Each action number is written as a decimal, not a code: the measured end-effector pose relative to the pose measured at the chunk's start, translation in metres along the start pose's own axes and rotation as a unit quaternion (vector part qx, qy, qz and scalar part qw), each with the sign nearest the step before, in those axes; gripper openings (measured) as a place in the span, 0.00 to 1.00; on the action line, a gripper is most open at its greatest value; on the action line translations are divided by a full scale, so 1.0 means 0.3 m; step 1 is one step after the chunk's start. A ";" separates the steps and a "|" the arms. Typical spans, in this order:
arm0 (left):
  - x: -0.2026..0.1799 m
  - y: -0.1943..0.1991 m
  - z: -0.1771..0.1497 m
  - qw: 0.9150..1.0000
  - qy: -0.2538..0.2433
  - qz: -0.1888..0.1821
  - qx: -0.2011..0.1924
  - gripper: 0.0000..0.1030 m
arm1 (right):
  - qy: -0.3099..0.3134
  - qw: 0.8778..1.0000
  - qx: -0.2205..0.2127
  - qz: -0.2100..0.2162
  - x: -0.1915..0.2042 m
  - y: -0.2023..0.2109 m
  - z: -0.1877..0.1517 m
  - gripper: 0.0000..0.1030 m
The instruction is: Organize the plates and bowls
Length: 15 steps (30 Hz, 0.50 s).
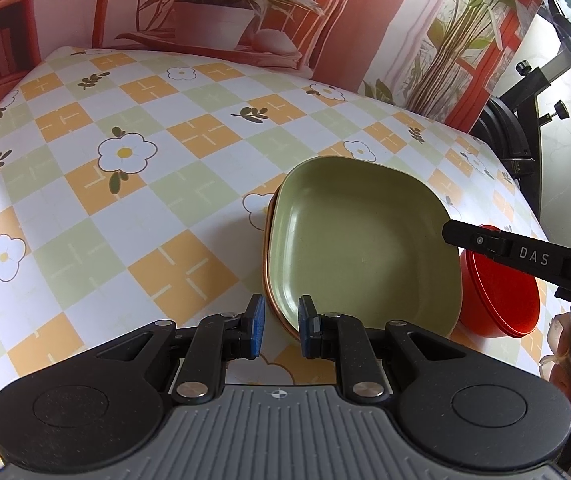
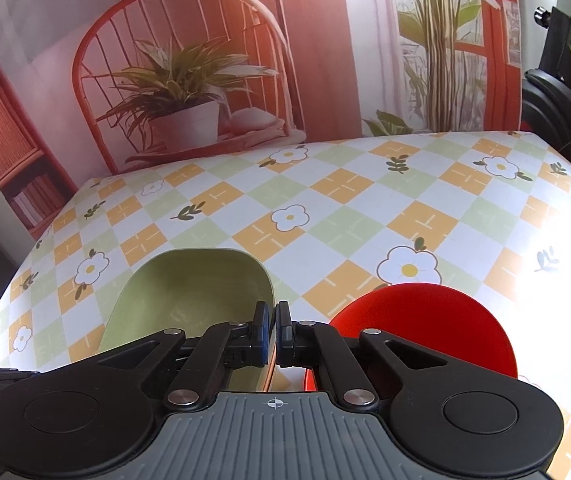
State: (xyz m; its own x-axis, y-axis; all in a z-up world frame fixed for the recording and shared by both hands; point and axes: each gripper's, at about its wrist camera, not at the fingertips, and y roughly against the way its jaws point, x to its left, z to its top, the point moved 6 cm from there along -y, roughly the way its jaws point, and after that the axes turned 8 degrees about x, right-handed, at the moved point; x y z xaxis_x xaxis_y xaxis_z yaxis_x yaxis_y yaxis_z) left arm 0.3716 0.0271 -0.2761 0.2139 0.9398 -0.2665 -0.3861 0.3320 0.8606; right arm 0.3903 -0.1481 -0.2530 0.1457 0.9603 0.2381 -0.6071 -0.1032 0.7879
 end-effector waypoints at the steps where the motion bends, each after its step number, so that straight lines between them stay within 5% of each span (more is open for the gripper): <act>1: -0.002 -0.001 0.000 1.000 0.001 0.000 0.000 0.18 | 0.000 1.000 0.001 -0.002 0.001 -0.003 -0.001 0.02; 15: 0.001 -0.001 0.004 1.000 0.005 -0.003 0.001 0.18 | -0.013 1.000 0.022 -0.005 0.002 -0.034 -0.001 0.02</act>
State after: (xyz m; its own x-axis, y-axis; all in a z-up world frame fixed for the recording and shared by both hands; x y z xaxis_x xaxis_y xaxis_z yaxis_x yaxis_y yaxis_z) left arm 0.3727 0.0273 -0.2759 0.2068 0.9385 -0.2763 -0.3836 0.3376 0.8595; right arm 0.3964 -0.1463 -0.2612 0.1732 0.9542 0.2441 -0.5710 -0.1047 0.8143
